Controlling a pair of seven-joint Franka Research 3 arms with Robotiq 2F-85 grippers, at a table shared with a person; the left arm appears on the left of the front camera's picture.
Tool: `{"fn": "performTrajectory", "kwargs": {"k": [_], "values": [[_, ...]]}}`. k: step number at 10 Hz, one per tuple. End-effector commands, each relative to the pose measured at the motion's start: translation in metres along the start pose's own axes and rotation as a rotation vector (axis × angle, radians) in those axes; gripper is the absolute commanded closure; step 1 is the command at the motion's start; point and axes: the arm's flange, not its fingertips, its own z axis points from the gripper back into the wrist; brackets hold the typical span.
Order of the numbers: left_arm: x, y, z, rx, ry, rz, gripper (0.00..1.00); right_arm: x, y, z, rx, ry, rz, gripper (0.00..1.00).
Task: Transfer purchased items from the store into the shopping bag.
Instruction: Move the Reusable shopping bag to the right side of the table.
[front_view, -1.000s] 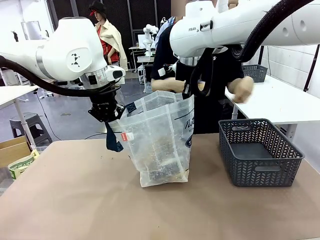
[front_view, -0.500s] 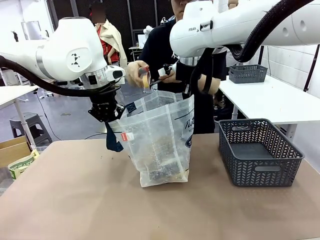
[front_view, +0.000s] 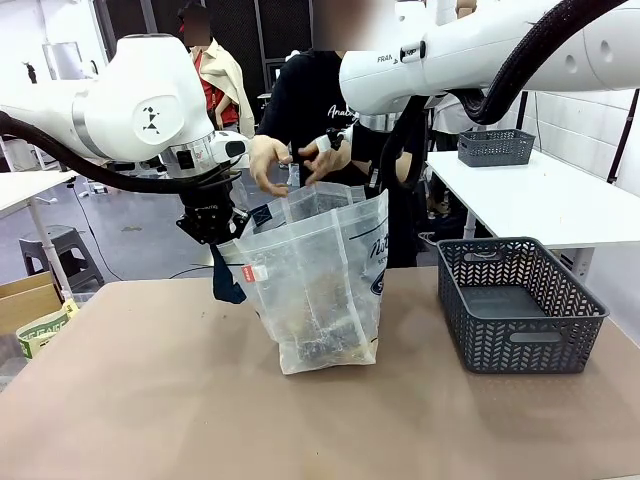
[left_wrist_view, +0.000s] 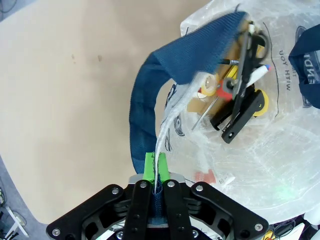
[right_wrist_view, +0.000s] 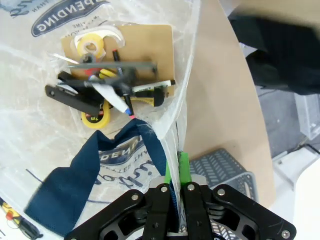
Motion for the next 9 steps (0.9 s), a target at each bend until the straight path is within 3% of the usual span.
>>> {"fn": "performTrajectory", "kwargs": {"k": [1,9], "values": [[-0.0003,0.0007,0.0017,-0.005,-0.002,0.009,1.00,-0.0011,-0.0005,0.0013,-0.003,-0.001,-0.006,1.00],[-0.0003,0.0007,0.0017,-0.005,-0.002,0.009,1.00,-0.0011,-0.0005,0.0013,-0.003,-0.001,-0.006,1.00]]}}
